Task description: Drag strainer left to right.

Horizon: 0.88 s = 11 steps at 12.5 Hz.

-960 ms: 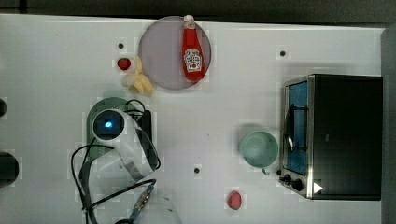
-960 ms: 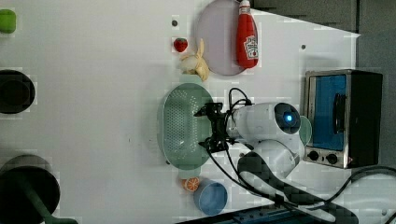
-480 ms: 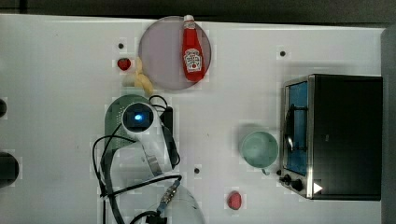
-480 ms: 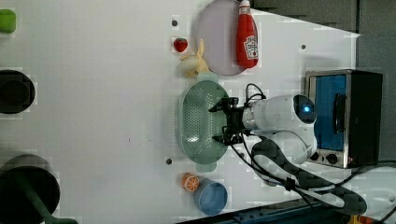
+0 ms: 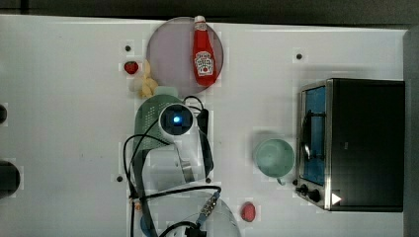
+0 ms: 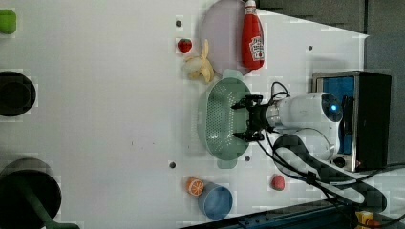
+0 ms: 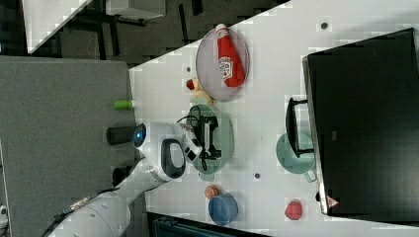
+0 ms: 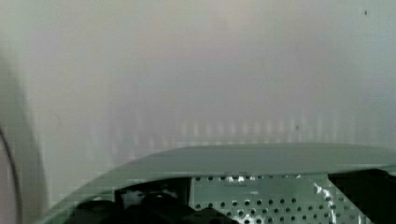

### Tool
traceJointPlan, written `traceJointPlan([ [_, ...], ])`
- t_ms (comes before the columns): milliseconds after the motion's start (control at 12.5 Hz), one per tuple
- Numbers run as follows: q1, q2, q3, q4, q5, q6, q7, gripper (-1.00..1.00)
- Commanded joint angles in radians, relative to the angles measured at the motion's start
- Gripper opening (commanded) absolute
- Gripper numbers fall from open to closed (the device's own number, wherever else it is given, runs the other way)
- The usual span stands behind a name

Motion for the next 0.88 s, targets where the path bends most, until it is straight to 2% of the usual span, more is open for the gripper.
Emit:
traceJointPlan([
  [80,-0.013,-0.013,-0.042,-0.017,-0.001,-0.005,-0.107,1.00],
  [880,-0.021,-0.023,-0.229,-0.017,-0.002,0.002,-0.293,1.00],
])
